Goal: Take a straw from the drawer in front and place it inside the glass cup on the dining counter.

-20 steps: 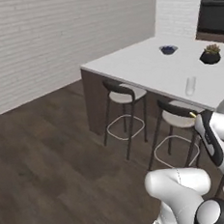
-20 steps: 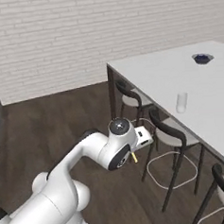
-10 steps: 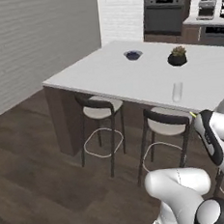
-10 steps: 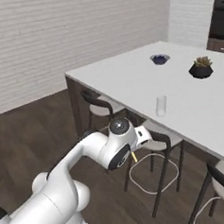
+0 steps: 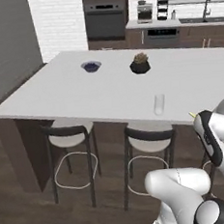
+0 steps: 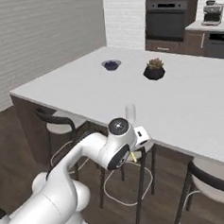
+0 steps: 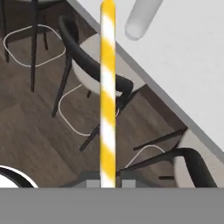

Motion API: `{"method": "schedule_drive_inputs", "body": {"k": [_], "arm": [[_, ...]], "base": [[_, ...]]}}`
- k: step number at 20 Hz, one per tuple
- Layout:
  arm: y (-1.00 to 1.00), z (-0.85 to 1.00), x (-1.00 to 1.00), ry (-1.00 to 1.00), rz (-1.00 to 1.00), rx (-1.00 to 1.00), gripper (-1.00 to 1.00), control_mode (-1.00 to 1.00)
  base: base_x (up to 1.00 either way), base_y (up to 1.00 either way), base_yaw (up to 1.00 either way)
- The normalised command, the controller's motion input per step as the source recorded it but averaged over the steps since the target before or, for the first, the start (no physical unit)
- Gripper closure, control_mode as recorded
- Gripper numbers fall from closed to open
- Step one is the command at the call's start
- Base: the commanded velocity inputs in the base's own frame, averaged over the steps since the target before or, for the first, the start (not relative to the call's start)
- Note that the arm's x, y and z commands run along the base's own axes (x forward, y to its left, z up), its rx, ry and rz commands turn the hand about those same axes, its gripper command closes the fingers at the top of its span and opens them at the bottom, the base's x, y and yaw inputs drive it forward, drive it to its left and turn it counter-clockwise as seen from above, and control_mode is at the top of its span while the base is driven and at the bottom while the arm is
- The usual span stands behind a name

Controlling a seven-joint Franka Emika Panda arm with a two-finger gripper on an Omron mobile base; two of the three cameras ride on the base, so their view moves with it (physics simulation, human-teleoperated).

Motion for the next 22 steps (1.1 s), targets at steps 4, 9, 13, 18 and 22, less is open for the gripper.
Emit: {"method": "schedule_drive_inputs", "body": {"k": [4,9,13,18,22], "arm": [[0.00,0.00,0.00,0.00,0.00,0.00,1.00,1.00],[0.00,0.00,0.00,0.00,0.00,0.00,1.00,1.00],[0.00,0.00,0.00,0.00,0.00,0.00,1.00,1.00],[0.00,0.00,0.00,0.00,0.00,0.00,1.00,1.00],[0.00,0.00,0.00,0.00,0.00,0.00,1.00,1.00]], "base": [[0.90,0.17,-0.49],[0.75,0.37,-0.37],[0.57,0.52,-0.32],[0.65,0.40,-0.28],[0.84,0.15,-0.23]]}}
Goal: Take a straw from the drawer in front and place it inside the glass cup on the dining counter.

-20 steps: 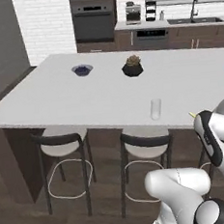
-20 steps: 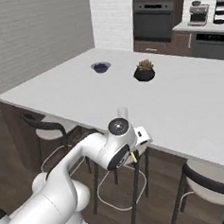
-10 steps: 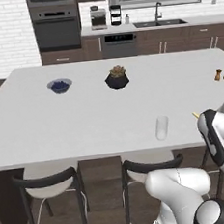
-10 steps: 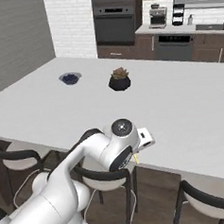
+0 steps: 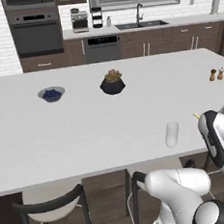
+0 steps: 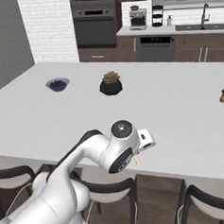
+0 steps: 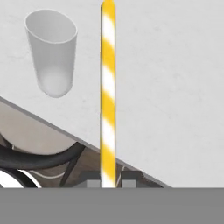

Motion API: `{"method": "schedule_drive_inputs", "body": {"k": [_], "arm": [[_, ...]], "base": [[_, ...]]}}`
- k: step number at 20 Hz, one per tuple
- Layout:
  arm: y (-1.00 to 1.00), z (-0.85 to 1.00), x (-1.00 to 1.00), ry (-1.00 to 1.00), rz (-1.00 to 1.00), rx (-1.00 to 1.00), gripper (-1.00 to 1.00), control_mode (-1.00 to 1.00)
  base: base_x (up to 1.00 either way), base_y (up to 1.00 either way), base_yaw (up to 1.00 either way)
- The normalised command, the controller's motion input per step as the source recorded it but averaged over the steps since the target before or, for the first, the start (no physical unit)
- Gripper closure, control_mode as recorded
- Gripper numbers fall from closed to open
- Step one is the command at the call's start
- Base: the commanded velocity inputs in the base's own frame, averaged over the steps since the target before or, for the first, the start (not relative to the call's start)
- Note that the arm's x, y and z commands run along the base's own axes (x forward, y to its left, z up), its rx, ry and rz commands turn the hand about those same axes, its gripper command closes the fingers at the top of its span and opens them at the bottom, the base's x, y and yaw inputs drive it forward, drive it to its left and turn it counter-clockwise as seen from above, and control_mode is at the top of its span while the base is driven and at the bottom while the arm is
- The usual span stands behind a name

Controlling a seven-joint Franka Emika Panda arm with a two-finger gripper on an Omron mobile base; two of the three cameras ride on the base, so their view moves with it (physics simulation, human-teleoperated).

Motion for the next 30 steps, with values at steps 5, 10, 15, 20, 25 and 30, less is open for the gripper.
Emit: {"method": "schedule_drive_inputs", "body": {"k": [5,10,15,20,25,30], "arm": [[0.00,0.00,0.00,0.00,0.00,0.00,1.00,1.00],[0.06,0.37,0.20,-0.11,-0.01,0.13,1.00,-1.00],[0.21,0.89,0.00,-0.17,0.00,0.17,1.00,-1.00],[0.29,0.55,0.00,-0.05,-0.01,0.13,1.00,-1.00],[0.39,0.18,0.05,-0.01,-0.03,0.10,1.00,-1.00],[0.43,0.04,0.21,0.00,0.00,0.11,1.00,-1.00]], "base": [[0.84,0.05,-0.16],[0.13,0.00,-0.02],[0.00,0.00,0.00],[0.00,0.00,0.00],[0.00,0.00,0.00],[0.00,0.00,0.00]]}}
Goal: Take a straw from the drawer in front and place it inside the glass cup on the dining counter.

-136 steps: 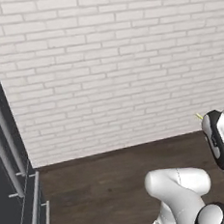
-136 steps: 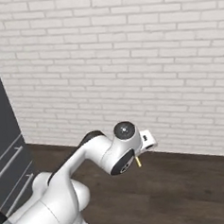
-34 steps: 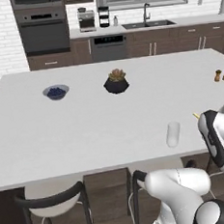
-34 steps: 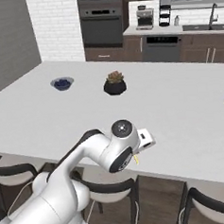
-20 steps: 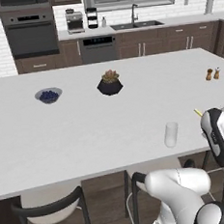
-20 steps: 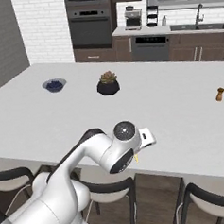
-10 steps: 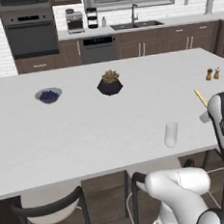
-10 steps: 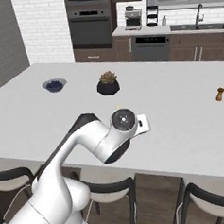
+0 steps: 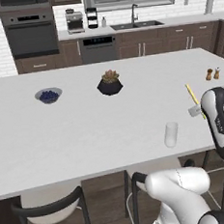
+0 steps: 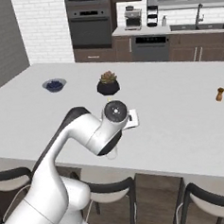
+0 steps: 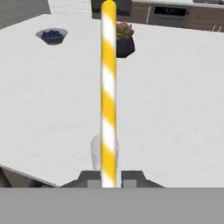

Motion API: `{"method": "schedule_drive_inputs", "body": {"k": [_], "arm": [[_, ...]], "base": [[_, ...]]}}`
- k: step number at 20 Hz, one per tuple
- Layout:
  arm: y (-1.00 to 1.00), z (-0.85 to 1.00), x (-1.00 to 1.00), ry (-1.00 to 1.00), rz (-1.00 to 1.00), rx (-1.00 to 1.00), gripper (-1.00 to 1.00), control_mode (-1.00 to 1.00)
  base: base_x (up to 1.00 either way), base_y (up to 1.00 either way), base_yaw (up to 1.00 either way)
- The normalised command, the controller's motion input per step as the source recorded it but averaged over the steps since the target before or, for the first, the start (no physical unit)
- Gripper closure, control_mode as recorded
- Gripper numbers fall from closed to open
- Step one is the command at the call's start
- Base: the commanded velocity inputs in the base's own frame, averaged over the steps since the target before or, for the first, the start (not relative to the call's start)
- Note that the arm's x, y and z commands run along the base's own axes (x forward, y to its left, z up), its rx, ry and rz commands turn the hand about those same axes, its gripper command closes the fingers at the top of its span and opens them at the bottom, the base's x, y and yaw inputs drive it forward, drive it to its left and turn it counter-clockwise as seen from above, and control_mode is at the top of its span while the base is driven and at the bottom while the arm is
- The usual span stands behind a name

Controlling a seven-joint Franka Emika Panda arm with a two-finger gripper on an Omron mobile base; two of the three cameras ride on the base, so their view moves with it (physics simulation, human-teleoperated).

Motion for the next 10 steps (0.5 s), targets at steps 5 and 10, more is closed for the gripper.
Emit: {"method": "schedule_drive_inputs", "body": {"k": [5,10], "arm": [[0.24,0.00,0.33,0.00,0.06,0.21,1.00,-1.00],[0.07,0.00,0.31,-0.02,0.13,0.23,1.00,-1.00]], "base": [[0.00,0.00,0.00],[0.00,0.00,0.00]]}}
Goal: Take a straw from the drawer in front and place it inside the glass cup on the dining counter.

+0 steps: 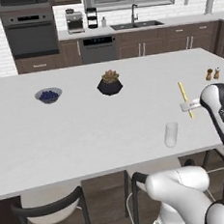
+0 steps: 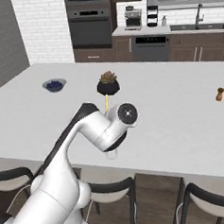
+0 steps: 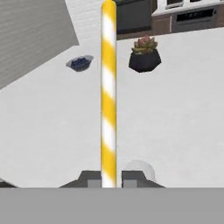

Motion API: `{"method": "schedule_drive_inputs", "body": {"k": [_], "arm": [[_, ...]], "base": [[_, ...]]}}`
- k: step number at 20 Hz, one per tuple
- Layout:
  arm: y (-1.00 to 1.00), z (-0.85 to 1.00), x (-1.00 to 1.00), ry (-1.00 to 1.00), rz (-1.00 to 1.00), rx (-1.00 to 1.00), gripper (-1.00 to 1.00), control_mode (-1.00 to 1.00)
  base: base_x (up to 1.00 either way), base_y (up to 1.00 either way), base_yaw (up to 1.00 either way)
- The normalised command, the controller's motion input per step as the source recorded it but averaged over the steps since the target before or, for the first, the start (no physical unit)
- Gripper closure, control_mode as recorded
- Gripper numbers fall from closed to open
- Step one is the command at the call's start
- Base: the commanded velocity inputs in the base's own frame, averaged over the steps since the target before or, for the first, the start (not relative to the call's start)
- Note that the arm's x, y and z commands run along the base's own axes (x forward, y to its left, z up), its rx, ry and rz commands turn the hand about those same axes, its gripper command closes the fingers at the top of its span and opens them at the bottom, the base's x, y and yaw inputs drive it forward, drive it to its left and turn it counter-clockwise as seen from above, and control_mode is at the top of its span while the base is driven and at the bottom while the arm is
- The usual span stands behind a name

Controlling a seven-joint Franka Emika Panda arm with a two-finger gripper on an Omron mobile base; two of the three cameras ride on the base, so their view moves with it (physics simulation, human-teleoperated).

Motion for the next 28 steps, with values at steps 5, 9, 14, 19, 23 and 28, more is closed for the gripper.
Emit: {"method": "schedule_drive_inputs", "body": {"k": [5,9,14,19,23,28], "arm": [[0.20,-0.05,0.32,-0.04,0.19,0.10,1.00,-1.00],[0.07,-0.21,0.31,-0.01,0.20,0.01,1.00,-1.00],[0.00,-0.33,0.35,-0.03,0.20,0.00,1.00,-1.00],[0.01,-0.30,0.27,0.00,0.17,0.00,1.00,-1.00],[0.00,-0.26,0.19,-0.01,0.11,0.00,1.00,-1.00],[0.00,-0.24,0.15,0.00,0.10,0.00,1.00,-1.00]], "base": [[0.00,0.00,0.00],[0.00,0.00,0.00],[0.00,0.00,0.00],[0.00,0.00,0.00],[0.00,0.00,0.00],[0.00,0.00,0.00]]}}
